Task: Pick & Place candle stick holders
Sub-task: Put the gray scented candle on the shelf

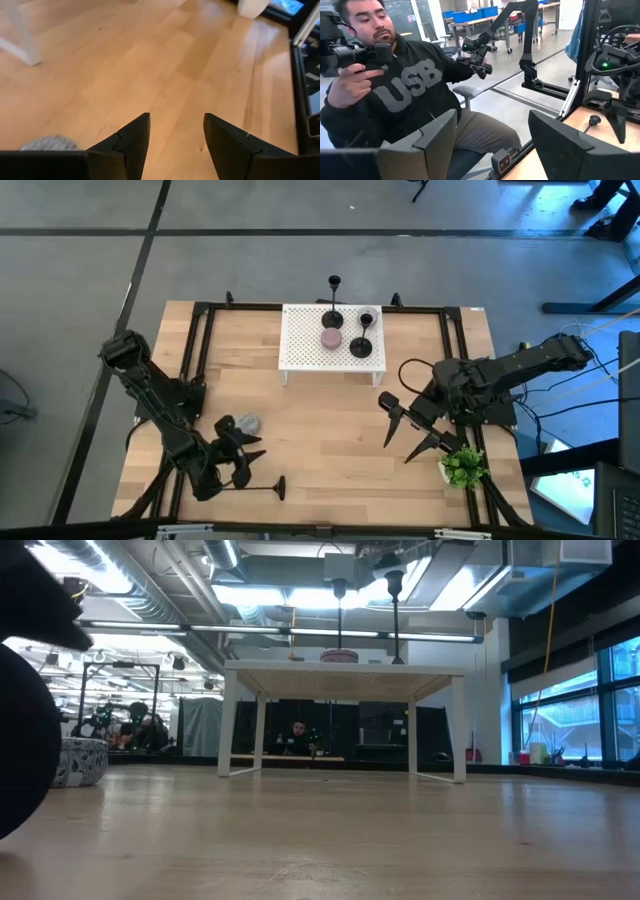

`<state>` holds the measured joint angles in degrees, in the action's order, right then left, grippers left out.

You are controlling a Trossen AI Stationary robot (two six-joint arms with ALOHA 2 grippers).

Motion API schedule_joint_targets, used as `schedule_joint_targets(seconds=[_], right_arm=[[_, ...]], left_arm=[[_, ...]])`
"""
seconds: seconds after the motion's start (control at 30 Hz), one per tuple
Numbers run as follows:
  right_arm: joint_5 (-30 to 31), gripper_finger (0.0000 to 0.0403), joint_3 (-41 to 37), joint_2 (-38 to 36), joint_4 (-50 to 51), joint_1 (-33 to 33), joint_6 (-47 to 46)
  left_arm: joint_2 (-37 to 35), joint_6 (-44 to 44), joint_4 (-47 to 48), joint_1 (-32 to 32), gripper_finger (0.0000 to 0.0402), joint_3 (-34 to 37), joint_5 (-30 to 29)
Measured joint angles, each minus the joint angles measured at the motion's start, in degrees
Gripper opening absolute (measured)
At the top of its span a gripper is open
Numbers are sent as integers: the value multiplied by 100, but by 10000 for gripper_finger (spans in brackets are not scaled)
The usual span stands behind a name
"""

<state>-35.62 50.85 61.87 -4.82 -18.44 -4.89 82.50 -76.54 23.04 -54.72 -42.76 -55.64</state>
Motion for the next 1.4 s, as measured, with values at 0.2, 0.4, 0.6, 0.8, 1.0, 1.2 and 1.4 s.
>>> schedule_joint_targets(seconds=[0.2, 0.4, 0.6, 0.8, 1.0, 1.2, 1.4], right_arm=[[0, 250, 0, 0, 27, 0, 0], [0, 250, 0, 0, 39, 0, 0], [0, 250, 0, 0, 61, 0, 0], [113, 250, 0, 0, 81, 0, -2], [153, 250, 0, 0, 94, 0, 0], [153, 250, 0, 0, 104, 0, -1], [153, 250, 0, 0, 124, 0, -2]], left_arm=[[2, -1153, 880, -301, 182, 0, 7], [254, -2592, 1868, -433, 182, 0, 182], [645, -3834, 2569, -400, 183, 17, 342], [778, -4120, 2637, -400, 193, 17, 29], [778, -3888, 2724, -404, 241, 27, 50], [871, -3654, 2300, -564, 296, 330, -13], [1253, -4049, 1561, -979, 304, 921, -937]])
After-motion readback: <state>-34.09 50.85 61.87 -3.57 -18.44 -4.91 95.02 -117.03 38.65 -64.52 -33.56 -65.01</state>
